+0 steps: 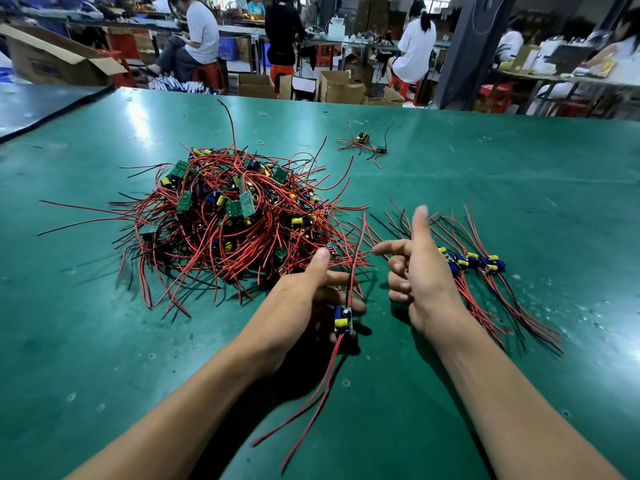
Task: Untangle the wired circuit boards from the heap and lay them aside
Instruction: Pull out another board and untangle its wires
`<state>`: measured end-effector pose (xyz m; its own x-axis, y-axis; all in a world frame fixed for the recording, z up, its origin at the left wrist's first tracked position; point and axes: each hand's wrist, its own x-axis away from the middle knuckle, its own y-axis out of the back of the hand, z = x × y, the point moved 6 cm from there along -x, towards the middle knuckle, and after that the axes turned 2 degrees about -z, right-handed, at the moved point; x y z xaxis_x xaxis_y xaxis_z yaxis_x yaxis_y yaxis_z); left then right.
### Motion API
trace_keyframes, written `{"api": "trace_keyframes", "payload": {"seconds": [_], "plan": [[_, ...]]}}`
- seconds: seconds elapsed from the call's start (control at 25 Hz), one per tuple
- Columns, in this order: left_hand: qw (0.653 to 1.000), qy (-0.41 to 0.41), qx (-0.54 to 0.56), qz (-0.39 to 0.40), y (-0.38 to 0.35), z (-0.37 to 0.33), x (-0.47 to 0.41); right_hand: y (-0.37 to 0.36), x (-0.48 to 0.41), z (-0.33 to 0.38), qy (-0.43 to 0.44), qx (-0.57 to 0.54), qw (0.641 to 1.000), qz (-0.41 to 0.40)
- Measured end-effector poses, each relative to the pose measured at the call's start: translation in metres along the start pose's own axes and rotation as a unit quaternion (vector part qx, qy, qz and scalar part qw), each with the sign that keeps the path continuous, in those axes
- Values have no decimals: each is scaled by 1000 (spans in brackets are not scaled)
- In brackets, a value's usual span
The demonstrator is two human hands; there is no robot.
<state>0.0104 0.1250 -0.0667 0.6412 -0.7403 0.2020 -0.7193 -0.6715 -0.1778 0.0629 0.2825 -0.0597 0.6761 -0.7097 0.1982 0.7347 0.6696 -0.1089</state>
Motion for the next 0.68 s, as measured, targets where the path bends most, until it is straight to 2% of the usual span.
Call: {"api": "trace_keyframes", "payload": {"seconds": [0.04,0.12,0.24,0.32,0.44,0.56,0.64,0.68], "plan": [[1000,4,18,2,1,1,-1,-4,3,2,11,29,999,20],[999,2,44,6,2,2,-3,-15,13,7,74,162,980,83],[998,-6,65,11,4,5,-7,-30,28,7,165,367,900,168],[998,-11,62,7,6,6,-9,-30,29,7,168,402,883,176],[998,-20,54,-16,8,7,-11,-23,24,10,136,390,899,146],[996,-41,76,-28,9,4,-10,-14,19,17,130,311,935,109],[993,-56,89,-50,11,1,-9,2,12,27,151,266,952,31],[992,-62,93,-62,13,1,-8,11,9,32,170,272,947,-20]]}}
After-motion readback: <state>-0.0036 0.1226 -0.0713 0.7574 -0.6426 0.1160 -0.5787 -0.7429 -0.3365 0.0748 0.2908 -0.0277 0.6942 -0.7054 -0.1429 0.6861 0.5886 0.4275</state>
